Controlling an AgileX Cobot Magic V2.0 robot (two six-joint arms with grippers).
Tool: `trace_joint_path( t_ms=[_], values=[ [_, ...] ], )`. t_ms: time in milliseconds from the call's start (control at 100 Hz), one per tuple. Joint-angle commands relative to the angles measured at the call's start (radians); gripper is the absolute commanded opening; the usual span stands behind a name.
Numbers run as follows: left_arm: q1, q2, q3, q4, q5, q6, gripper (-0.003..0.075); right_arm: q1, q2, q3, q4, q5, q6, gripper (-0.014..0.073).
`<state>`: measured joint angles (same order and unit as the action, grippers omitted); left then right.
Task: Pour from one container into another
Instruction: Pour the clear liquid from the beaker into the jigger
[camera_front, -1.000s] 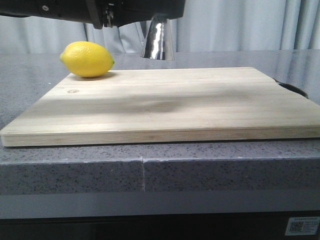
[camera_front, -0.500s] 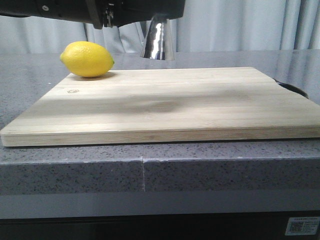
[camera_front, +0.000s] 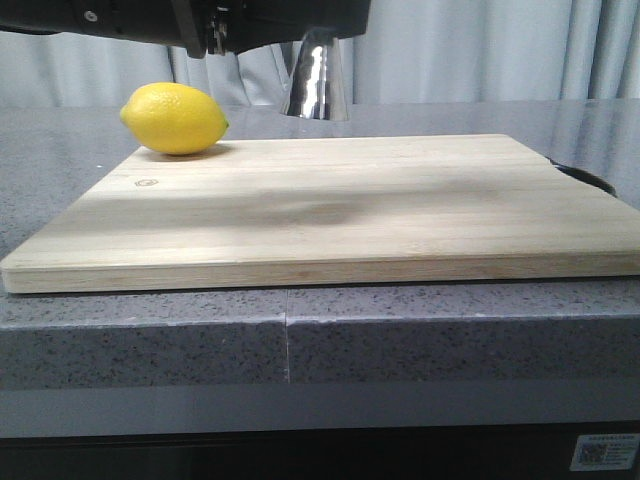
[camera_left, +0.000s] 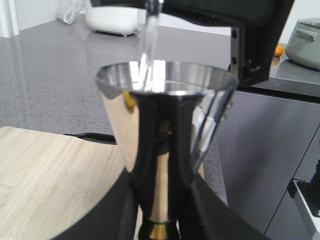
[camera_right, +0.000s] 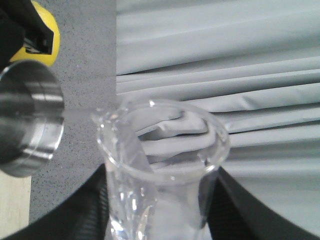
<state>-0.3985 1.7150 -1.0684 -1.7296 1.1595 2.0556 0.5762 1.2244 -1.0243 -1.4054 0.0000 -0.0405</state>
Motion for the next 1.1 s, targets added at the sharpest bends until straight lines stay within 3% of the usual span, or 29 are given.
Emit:
trace_joint_path(
  t_ms=[0,1090],
  values=[
    [-0.011,-0.051,-0.03,-0.072,0.111,-0.001,-0.0019,0.0,-0.02,-0.037,-0.022,-0.01,-0.004,0.0247],
    [-0.011,-0.051,-0.03,-0.072,0.111,-0.001,-0.0019,0.0,-0.02,-0.037,-0.088,-0.01,-0.004,0.0247]
  ],
)
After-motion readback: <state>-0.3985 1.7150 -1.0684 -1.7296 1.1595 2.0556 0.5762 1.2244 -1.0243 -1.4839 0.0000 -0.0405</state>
